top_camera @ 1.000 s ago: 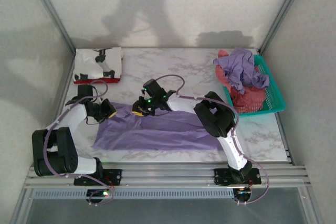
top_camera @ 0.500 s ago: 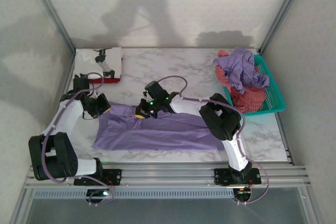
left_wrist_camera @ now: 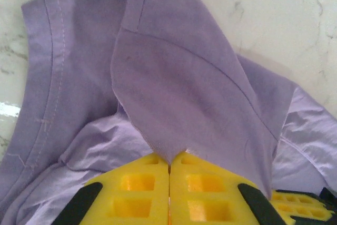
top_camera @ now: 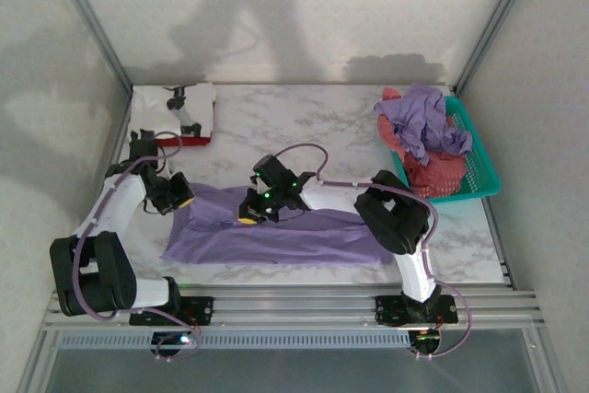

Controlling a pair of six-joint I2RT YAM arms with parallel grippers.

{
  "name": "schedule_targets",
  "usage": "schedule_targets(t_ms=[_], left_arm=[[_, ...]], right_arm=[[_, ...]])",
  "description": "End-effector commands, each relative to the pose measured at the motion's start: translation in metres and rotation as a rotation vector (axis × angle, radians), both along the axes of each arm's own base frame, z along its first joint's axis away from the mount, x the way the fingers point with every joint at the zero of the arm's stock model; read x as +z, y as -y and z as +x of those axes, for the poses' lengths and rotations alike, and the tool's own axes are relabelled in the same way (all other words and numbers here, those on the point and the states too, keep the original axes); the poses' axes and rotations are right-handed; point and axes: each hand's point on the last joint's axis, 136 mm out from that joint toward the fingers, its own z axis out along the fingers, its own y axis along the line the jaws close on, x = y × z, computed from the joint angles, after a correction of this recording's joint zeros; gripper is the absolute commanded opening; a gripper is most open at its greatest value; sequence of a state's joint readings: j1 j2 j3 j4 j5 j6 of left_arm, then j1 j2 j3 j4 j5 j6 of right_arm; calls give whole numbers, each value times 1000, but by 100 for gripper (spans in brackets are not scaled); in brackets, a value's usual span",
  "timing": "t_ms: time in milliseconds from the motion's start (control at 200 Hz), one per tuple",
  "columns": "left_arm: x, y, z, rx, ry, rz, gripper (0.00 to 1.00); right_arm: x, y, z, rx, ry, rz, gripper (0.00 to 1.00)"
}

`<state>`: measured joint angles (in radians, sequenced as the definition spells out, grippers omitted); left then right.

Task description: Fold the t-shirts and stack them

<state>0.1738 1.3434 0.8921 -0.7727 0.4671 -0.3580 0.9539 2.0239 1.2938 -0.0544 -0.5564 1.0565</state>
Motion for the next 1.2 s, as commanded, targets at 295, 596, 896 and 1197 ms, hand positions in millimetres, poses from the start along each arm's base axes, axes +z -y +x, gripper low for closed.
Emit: schedule_targets(t_ms=[295,596,896,1197], left_arm=[[-4,-11,-47,18,-102,83,23],[22,-2,-26,10,8,77,22],[-30,8,-19,10,-1,70,1],[-62,6,-47,-35,-178,97,5]], right_arm=[[8,17,-31,88,-6,-66,29],[47,41,-22,72,133,-128,35],[29,1,9,39,139,-87,19],[26,-20,6,53,122,-54,3]])
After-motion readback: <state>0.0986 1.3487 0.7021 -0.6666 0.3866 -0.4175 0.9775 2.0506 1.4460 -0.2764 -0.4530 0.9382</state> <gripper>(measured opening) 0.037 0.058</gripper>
